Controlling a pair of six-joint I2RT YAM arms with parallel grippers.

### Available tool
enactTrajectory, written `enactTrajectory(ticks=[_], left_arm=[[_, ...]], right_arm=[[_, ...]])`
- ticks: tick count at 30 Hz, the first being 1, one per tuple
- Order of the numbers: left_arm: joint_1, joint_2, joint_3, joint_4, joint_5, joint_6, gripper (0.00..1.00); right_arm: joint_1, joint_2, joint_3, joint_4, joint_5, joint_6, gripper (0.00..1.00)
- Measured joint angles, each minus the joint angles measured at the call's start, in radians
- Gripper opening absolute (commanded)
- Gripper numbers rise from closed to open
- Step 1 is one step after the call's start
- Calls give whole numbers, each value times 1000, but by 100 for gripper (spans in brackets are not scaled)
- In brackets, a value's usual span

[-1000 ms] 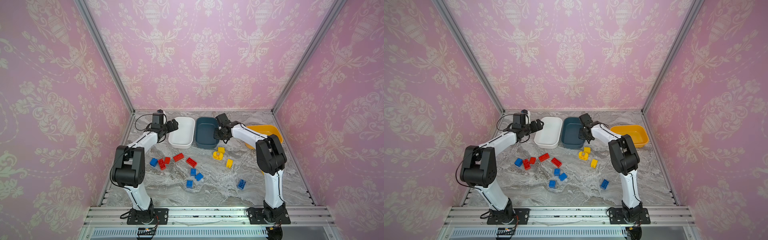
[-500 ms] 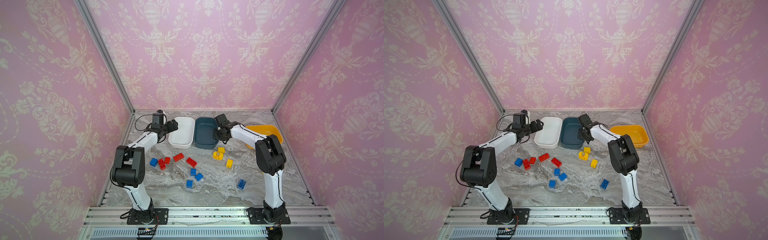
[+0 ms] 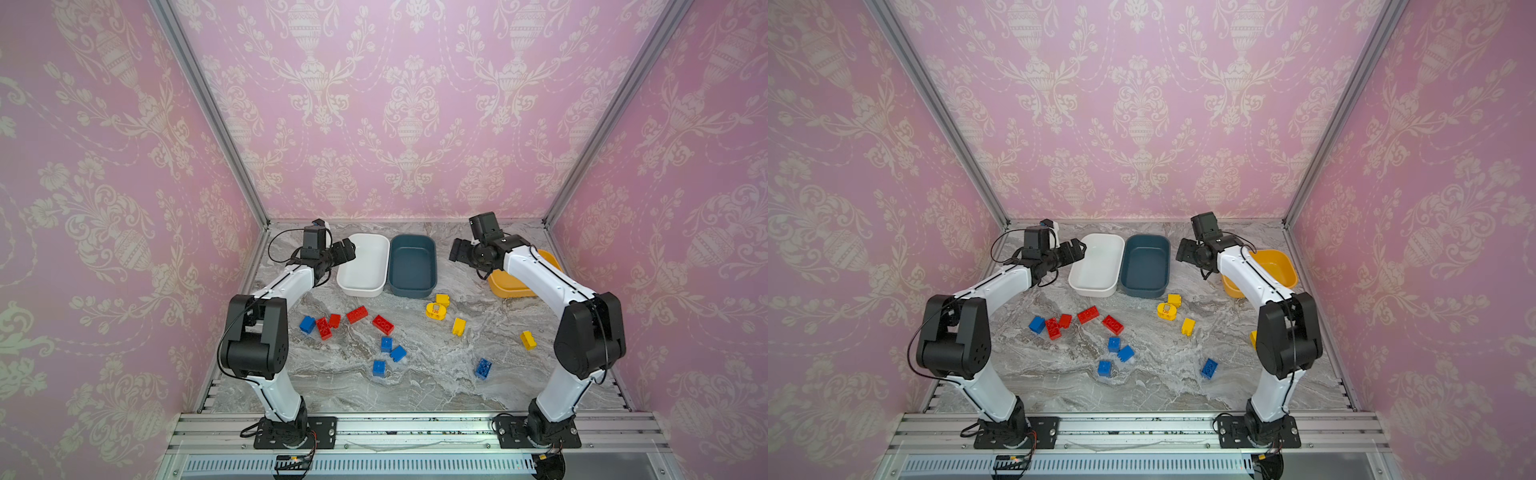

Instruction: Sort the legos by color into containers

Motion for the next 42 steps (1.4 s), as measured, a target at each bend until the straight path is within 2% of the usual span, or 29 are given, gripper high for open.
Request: enactTrajectory(ticks=[4,10,15,20,28,30,35,42], left_arm=[[0,0,-9,0,0,0,92],[0,0,-9,0,-2,0,92],[0,0,-9,-2,-7,0,92],[0,0,-9,-4,-7,0,92],[0,0,-9,-4,-16,0,92],[0,0,-9,-4,-18,0,92],[0,-2,-9,-4,-26,0,92],[6,-23,-16,-3,-27,0,92]], right_arm=[[-115,-43,-34,-68,29,58,90],[-236,-44,-56,-177,47,156,77],[-331,-45,-135,-183,37,210,70],[-411,-44,-170,-176,21,239,56],[-460,-10,-175,-135,1,242,43],[-466,9,-175,-126,-1,243,37],[-472,57,-175,-115,-6,242,32],[-474,76,-173,-97,-5,247,18]])
